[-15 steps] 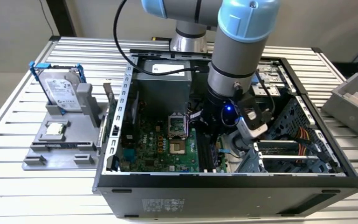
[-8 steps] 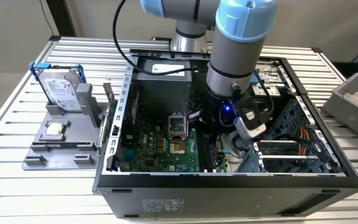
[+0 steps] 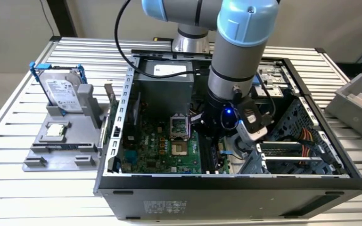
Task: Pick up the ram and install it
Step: 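Insert the ram into the slot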
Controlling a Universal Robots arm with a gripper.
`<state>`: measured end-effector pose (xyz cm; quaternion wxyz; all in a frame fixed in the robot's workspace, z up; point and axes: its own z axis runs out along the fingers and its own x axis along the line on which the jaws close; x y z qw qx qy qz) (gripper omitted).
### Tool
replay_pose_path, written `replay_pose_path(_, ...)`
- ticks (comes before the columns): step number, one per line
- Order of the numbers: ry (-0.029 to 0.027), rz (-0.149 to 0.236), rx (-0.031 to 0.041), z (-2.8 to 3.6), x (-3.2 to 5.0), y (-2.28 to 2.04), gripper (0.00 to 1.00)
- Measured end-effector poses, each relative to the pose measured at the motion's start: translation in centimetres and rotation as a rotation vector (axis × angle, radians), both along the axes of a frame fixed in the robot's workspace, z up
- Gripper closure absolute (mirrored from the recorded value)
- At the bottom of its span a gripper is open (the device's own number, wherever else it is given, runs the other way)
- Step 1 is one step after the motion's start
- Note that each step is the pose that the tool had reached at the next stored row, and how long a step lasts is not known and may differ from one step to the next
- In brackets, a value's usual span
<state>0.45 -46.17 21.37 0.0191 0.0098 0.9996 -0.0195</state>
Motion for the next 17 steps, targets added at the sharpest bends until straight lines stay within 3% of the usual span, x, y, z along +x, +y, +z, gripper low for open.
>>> replay_pose_path(17,-0.0001,0.0,0.0002,-0.12,0.0,0.0,1.0)
